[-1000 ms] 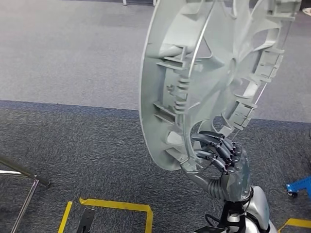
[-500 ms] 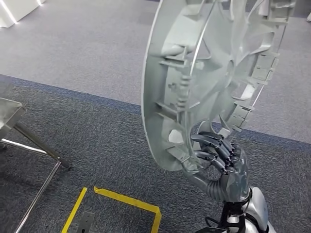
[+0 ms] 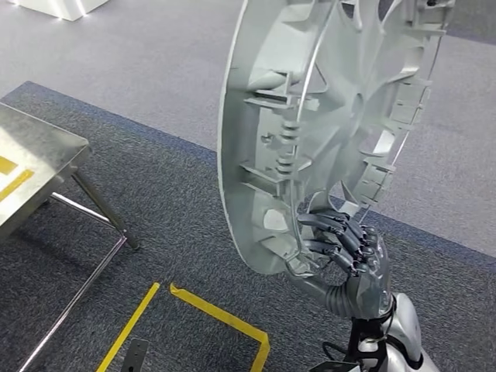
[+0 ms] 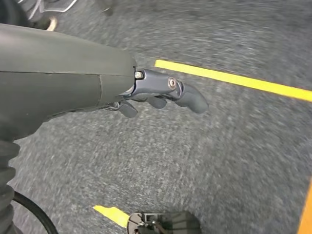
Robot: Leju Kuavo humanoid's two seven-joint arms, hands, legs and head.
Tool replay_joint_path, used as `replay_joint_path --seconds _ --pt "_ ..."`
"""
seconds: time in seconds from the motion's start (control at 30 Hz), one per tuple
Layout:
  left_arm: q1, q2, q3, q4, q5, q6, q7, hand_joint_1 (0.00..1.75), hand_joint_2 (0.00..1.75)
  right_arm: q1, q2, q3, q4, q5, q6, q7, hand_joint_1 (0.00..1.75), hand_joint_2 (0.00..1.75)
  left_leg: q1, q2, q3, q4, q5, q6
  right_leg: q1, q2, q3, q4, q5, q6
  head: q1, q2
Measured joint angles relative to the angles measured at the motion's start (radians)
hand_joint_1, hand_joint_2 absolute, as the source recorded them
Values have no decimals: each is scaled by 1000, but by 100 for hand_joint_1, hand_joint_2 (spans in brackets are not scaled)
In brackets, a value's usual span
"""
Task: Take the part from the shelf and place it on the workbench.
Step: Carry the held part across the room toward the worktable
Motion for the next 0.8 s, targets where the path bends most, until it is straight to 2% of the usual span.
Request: replay_joint_path --seconds 0.03,0.07,0.1,0.13,0.17,0.2,0.23,0.3,0.33,0.37,0.47,0.53,0.57,0.63,0.67,0.7,0.73,0.77,0.8 --pt "-1 -2 6 0 10 5 -6 0 175 -13 0 0 9 -26 10 -16 175 175 2 -6 2 -3 1 7 -2 25 -14 31 -20 3 2 0" --pt "-3 -6 14 0 20 10 -12 0 175 -27 0 0 22 -48 20 -30 175 175 3 -11 3 -4 2 13 -3 54 -42 86 -49 4 3 0" --pt "-5 -10 21 0 26 14 -18 0 175 -39 1 -1 37 -64 29 -41 175 175 2 -17 2 -4 1 17 -3 77 -78 158 -80 4 4 0" --pt "-6 -14 26 0 30 16 -21 0 175 -46 2 -1 52 -71 36 -48 175 175 1 -24 2 -4 0 19 -2 87 -116 228 -105 3 5 0" --pt "-5 -19 30 0 31 17 -19 0 175 -51 3 -1 67 -75 41 -53 175 175 -1 -31 3 -4 -1 20 -2 91 -145 276 -113 2 5 0" --pt "-2 -22 33 0 32 17 -15 0 175 -54 5 -1 79 -77 44 -56 175 175 -2 -38 4 -4 -1 21 -1 92 -158 286 -100 0 5 0" --pt "1 -24 35 0 32 17 -11 0 175 -56 7 -1 89 -80 46 -58 175 175 -3 -45 5 -3 -2 21 -1 92 -152 255 -68 -3 5 0" --pt "6 -25 39 0 32 18 -4 0 175 -63 9 -1 103 -86 48 -62 175 175 -5 -55 9 -2 -4 20 0 93 -102 125 13 -12 5 0" --pt "8 -25 42 0 32 18 -4 0 175 -65 10 -1 107 -89 48 -64 175 175 -6 -59 8 1 -5 17 1 93 -76 65 37 -16 5 0" --pt "10 -25 45 0 32 19 -3 0 175 -68 11 -2 110 -92 49 -66 175 175 -7 -61 5 2 -4 13 3 94 -59 28 47 -19 4 0" --pt "14 -22 52 0 33 20 -4 0 175 -70 16 -4 117 -92 50 -68 175 175 -6 -64 -1 3 -2 -1 5 95 -49 6 46 -27 3 0" --pt "13 -18 56 0 34 19 -8 0 175 -71 21 -9 122 -87 50 -67 175 175 -5 -62 -10 29 -21 -13 0 89 -43 -2 50 -35 1 0" --pt "12 -16 58 0 34 18 -10 0 175 -73 24 -10 124 -85 50 -66 175 175 -3 -61 -28 70 -46 -19 -3 84 -39 -5 51 -39 0 0" --pt "10 -15 61 0 34 13 -15 0 175 -75 29 -11 130 -81 50 -66 175 175 1 -58 -87 200 -105 -28 -3 74 -36 -6 49 -44 -2 0" --pt "10 -15 63 0 34 11 -18 0 175 -75 30 -11 133 -78 50 -66 175 175 3 -58 -113 255 -122 -30 -3 68 -35 -6 48 -45 -2 0" --pt "10 -14 64 0 34 9 -21 0 175 -75 32 -11 136 -75 50 -66 175 175 4 -57 -124 277 -119 -32 -2 62 -33 -6 47 -45 -2 0" --pt "10 -13 65 0 35 8 -23 0 175 -75 33 -10 138 -73 50 -67 175 175 5 -54 -117 260 -97 -32 -2 55 -30 -5 45 -45 -2 0" --pt "10 -12 66 0 35 7 -24 0 175 -75 34 -10 140 -71 50 -67 175 175 6 -47 -91 206 -62 -30 -3 48 -26 -5 42 -43 -2 0" --pt "9 -11 66 0 35 7 -25 0 175 -75 35 -10 142 -71 50 -67 175 175 5 -29 -57 136 -28 -28 -2 41 -21 -6 39 -40 -2 0"
